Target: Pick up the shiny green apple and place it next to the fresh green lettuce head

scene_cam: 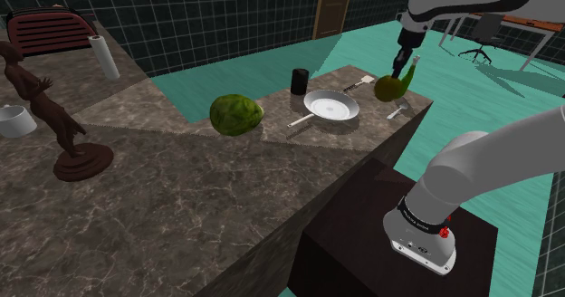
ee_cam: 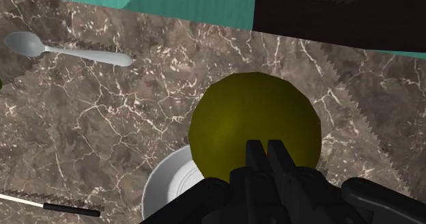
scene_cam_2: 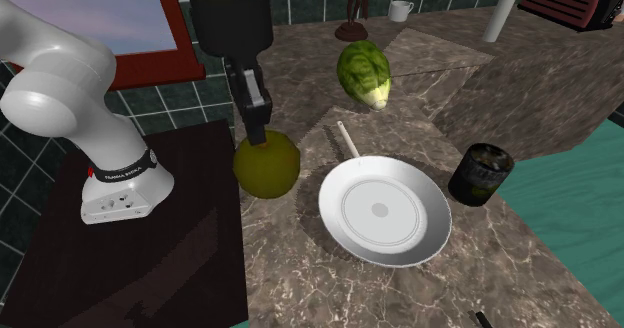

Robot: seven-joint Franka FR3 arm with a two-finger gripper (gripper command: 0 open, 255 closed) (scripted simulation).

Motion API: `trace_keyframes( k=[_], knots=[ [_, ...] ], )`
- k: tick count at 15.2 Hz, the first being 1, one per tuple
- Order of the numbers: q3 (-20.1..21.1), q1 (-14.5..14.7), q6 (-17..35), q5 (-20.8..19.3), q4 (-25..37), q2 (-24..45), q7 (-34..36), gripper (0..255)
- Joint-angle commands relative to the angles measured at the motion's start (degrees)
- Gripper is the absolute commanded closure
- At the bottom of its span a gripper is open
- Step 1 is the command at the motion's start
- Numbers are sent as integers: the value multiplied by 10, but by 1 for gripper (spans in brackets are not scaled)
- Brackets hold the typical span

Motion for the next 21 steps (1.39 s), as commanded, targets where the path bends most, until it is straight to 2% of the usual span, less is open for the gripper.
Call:
trace_keyframes(
  k=[1, 12, 21],
  knots=[
    [5, 2, -16, 3, 15, -1, 0, 255],
    [18, 7, -95, 15, 98, 4, -8, 255],
    [113, 48, -96, 60, 86, 14, 114, 255]
  ],
)
